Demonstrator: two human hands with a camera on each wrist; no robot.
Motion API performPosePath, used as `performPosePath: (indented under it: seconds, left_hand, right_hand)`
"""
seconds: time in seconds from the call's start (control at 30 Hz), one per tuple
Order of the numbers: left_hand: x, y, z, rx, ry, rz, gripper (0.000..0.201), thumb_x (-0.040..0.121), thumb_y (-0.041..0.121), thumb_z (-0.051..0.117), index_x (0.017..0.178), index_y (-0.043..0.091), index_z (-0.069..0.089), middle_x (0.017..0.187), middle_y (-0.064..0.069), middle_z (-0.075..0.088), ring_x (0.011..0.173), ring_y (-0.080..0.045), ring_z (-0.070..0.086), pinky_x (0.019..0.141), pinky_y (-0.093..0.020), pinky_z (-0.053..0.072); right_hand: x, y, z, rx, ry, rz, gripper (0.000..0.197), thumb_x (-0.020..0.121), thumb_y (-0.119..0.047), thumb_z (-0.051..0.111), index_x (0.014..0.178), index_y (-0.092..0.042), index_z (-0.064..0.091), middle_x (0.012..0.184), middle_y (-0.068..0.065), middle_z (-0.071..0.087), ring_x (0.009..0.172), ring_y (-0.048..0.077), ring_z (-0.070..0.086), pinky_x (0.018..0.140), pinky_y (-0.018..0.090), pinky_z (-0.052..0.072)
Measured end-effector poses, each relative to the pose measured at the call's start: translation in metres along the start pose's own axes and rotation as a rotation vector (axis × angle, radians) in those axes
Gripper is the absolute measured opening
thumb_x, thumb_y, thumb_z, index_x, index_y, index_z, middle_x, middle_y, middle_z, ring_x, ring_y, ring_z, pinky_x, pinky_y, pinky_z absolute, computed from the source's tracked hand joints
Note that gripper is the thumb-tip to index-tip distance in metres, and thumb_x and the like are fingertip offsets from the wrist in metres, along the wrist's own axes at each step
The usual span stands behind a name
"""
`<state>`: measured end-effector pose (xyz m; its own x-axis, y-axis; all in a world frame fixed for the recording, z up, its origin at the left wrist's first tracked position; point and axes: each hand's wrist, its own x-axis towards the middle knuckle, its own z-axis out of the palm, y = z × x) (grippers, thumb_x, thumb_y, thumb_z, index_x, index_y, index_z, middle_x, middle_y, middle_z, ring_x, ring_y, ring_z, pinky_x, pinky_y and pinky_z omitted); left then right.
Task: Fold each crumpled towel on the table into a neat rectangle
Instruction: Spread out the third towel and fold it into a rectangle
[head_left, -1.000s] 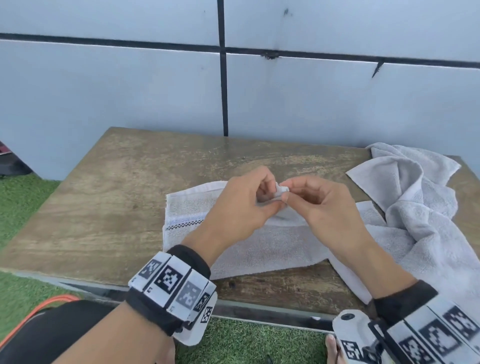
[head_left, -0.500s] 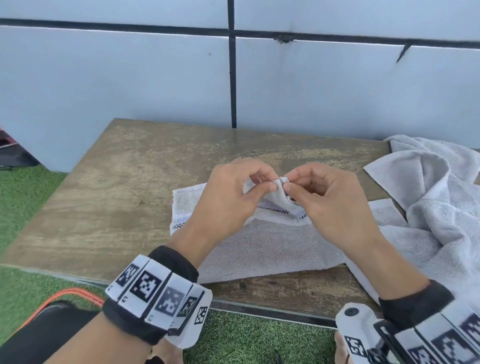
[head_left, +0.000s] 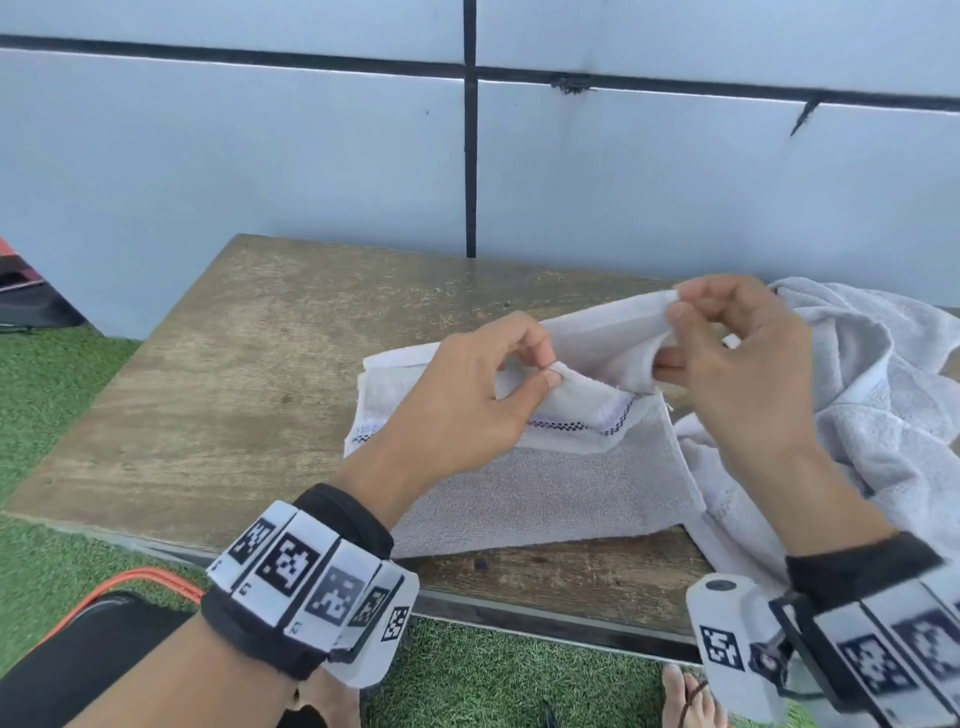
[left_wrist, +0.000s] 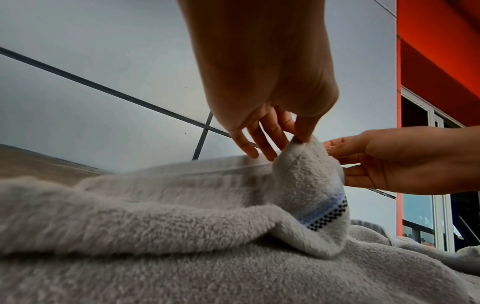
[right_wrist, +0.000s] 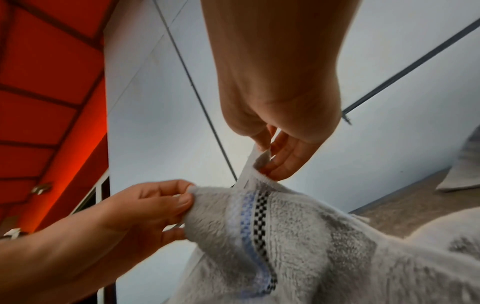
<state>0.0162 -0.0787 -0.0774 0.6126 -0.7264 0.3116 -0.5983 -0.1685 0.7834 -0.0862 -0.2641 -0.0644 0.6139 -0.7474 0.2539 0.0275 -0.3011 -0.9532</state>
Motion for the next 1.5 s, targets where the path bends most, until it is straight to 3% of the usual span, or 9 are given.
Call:
performPosePath:
  seconds: [0.07,0.13,0.23,0.33,0.5,0.67,1.1,1.33,1.5]
  left_hand:
    - [-0.002,0.002,0.0,-0.042,-0.045,-0.005,0.007,0.095,0.015,0.065,0.093,0.016,0.059,0.094,0.005,0.072,0.099,-0.005,0.064,0.097,-0.02,0.043]
    - [-0.004,0.006,0.001,-0.09,-0.058,-0.021,0.008,0.097,0.014,0.063,0.094,0.015,0.056,0.089,0.005,0.074,0.096,-0.009,0.067,0.098,-0.016,0.042]
    - [-0.002,0.008,0.0,-0.119,-0.029,-0.009,0.008,0.097,0.012,0.064,0.095,0.013,0.057,0.079,0.01,0.073,0.084,-0.007,0.067,0.088,-0.01,0.043]
    - [0.002,0.006,0.0,-0.128,0.039,0.021,0.006,0.094,0.011,0.067,0.095,0.01,0.061,0.076,0.01,0.07,0.077,-0.006,0.067,0.082,-0.014,0.047]
    - [0.004,0.002,0.003,-0.123,0.1,0.01,0.006,0.092,0.012,0.071,0.094,0.012,0.065,0.078,0.012,0.068,0.078,-0.007,0.066,0.079,-0.015,0.048]
    - [0.005,0.001,0.003,-0.162,0.12,-0.005,0.007,0.09,0.01,0.073,0.093,0.008,0.067,0.076,0.009,0.071,0.073,-0.003,0.066,0.076,-0.011,0.046]
    - [0.006,0.0,0.007,-0.148,0.117,-0.054,0.017,0.086,0.018,0.078,0.103,0.016,0.075,0.078,0.008,0.073,0.077,-0.006,0.068,0.08,-0.011,0.048]
    - [0.005,-0.002,0.008,-0.1,0.099,-0.05,0.005,0.087,0.017,0.077,0.091,0.014,0.077,0.081,0.005,0.075,0.077,-0.007,0.068,0.077,-0.011,0.049]
    - [0.005,-0.005,0.011,-0.048,0.062,-0.01,0.012,0.089,0.026,0.075,0.088,0.014,0.075,0.076,0.004,0.073,0.074,-0.017,0.067,0.075,-0.029,0.053]
  right_hand:
    - [0.003,0.003,-0.004,0.003,0.054,-0.001,0.019,0.097,-0.01,0.062,0.09,-0.027,0.062,0.086,-0.006,0.064,0.064,0.025,0.07,0.061,0.04,0.062]
    - [0.0,0.006,0.0,-0.038,-0.031,-0.024,0.017,0.095,-0.011,0.063,0.091,-0.028,0.064,0.086,-0.008,0.065,0.068,0.026,0.07,0.065,0.042,0.061]
    - [-0.015,0.001,0.012,-0.039,-0.316,-0.055,0.018,0.094,-0.004,0.066,0.092,-0.021,0.069,0.085,-0.004,0.07,0.058,0.015,0.065,0.062,0.027,0.057]
    - [-0.023,-0.001,0.018,-0.065,-0.428,-0.113,0.017,0.093,-0.004,0.067,0.093,-0.019,0.073,0.084,-0.004,0.075,0.067,0.009,0.066,0.066,0.02,0.055]
    - [-0.024,-0.001,0.017,-0.029,-0.405,-0.097,0.017,0.092,-0.003,0.068,0.09,-0.019,0.074,0.085,-0.005,0.076,0.073,0.007,0.07,0.068,0.011,0.051]
    - [-0.024,0.0,0.016,-0.017,-0.381,-0.084,0.012,0.091,-0.007,0.071,0.092,-0.018,0.076,0.082,-0.001,0.074,0.063,0.022,0.07,0.063,0.023,0.056]
    - [-0.025,0.004,0.014,0.036,-0.369,-0.046,0.014,0.088,-0.008,0.074,0.09,-0.021,0.078,0.078,-0.003,0.075,0.057,0.014,0.064,0.062,0.021,0.053]
    - [-0.024,0.002,0.011,-0.005,-0.434,-0.027,0.012,0.092,-0.012,0.07,0.091,-0.02,0.078,0.079,-0.003,0.076,0.061,0.014,0.065,0.065,0.023,0.055]
    - [-0.028,0.0,0.014,-0.064,-0.458,0.008,0.005,0.087,-0.026,0.076,0.089,-0.021,0.077,0.078,-0.004,0.076,0.062,0.015,0.066,0.06,0.02,0.053]
